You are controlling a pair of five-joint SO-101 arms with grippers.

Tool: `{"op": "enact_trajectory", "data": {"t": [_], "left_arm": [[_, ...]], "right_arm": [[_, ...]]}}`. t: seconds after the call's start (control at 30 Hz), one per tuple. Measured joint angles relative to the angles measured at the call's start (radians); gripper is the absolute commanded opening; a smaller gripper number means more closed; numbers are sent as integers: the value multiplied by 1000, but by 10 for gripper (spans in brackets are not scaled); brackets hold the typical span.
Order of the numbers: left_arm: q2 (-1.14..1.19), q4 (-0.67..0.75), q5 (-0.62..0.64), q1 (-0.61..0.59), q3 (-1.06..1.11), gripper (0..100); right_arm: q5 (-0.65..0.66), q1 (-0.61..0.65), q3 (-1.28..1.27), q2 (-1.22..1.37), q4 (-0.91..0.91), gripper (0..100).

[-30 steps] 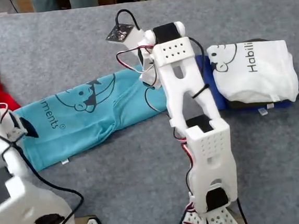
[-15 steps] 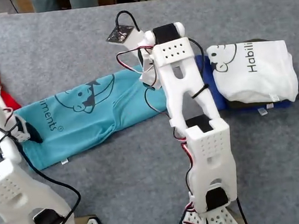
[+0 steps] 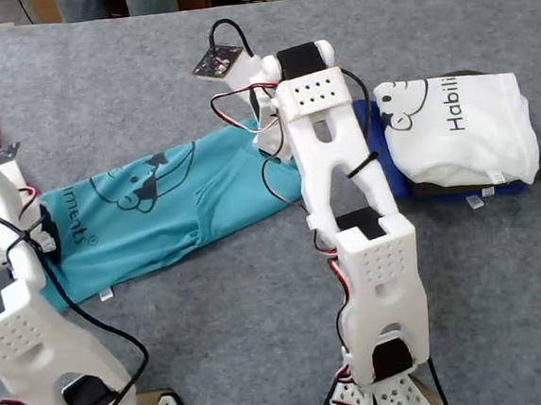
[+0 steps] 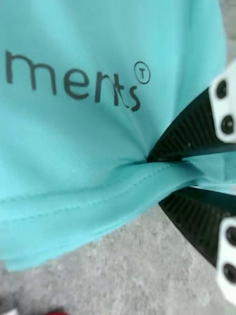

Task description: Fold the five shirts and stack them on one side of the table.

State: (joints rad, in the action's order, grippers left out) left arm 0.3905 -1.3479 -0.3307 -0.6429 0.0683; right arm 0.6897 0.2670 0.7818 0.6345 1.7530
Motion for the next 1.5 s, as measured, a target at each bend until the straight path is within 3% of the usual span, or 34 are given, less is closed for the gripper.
{"op": "enact_trajectory", "data": {"t": [0.1, 0.23, 0.5, 0.7, 0.9, 1.07, 1.5], "left_arm": [[-9, -97, -29, -9, -57, 28], [-66, -183, -32, 80, -127, 29], [-114, -218, 86, 502, -147, 29], [-114, -106, 222, 755, -167, 29], [-114, 61, 393, 819, -180, 29], [-114, 161, 500, 852, -180, 29], [-25, 207, 588, 1008, -259, 29]], "right_arm": [[-6, -29, -17, -49, 0, 14], [-41, -91, -95, -163, 0, 14], [-6, -124, -526, -562, -17, 14], [57, -210, -974, -961, -129, 14], [137, -328, -1356, -1335, -164, 15], [146, -396, -1531, -1536, -164, 15], [97, -488, -1900, -1591, -476, 15]]}}
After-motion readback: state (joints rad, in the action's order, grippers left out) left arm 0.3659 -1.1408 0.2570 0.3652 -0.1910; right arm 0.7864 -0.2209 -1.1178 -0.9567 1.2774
